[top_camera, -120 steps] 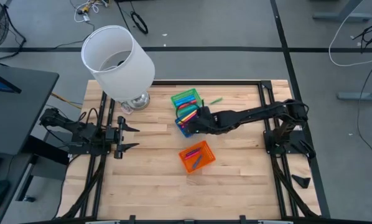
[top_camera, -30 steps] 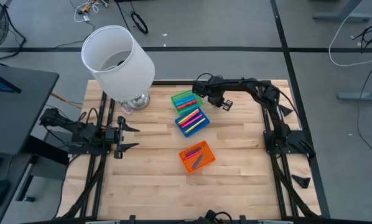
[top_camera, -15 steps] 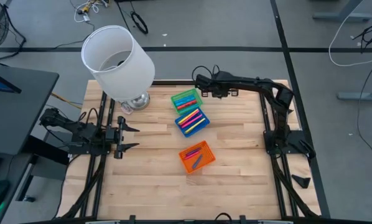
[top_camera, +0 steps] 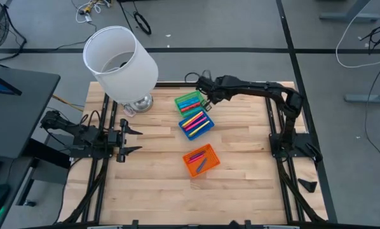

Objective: Pick & Place Markers
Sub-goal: Put the green marker pen into the orange bin

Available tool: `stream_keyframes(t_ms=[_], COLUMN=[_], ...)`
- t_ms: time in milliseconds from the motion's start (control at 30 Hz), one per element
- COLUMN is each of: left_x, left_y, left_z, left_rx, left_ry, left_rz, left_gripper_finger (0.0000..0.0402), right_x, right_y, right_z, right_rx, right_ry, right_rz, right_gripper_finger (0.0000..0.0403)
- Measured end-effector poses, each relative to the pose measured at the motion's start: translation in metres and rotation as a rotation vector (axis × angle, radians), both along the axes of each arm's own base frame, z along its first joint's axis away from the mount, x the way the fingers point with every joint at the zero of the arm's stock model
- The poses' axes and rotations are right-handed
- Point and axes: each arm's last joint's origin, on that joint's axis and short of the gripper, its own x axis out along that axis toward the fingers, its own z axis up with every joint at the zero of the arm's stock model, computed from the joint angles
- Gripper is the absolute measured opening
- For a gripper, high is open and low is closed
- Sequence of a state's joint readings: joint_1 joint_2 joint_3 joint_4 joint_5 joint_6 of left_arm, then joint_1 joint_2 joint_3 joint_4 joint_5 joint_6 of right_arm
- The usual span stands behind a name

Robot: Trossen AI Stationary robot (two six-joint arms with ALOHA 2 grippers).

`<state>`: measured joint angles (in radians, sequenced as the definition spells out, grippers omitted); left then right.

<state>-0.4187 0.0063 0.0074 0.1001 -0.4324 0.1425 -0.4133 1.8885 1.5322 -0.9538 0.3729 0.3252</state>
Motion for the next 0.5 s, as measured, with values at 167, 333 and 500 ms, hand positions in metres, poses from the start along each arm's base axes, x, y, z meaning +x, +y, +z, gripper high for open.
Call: stream_keyframes(t_ms=[167, 333, 500], left_x=[0.000, 0.000, 0.000], left_y=[0.000, 0.000, 0.000], left_z=[0.000, 0.000, 0.000], left_rx=[-0.001, 0.000, 0.000], left_ry=[0.000, 0.000, 0.000], left_rz=[0.000, 0.000, 0.000], left_gripper_finger=[0.0273, 0.0273, 0.0273], right_x=[0.012, 0.021, 0.027], right_y=[0.015, 0.034, 0.051], right_z=[0.001, 0.001, 0.001], right_rx=[0.025, 0.068, 0.085], right_ry=[0.010, 0.034, 0.058], right_rz=[0.271, 0.563, 0.802], right_gripper_finger=[0.0045, 0.0045, 0.0045])
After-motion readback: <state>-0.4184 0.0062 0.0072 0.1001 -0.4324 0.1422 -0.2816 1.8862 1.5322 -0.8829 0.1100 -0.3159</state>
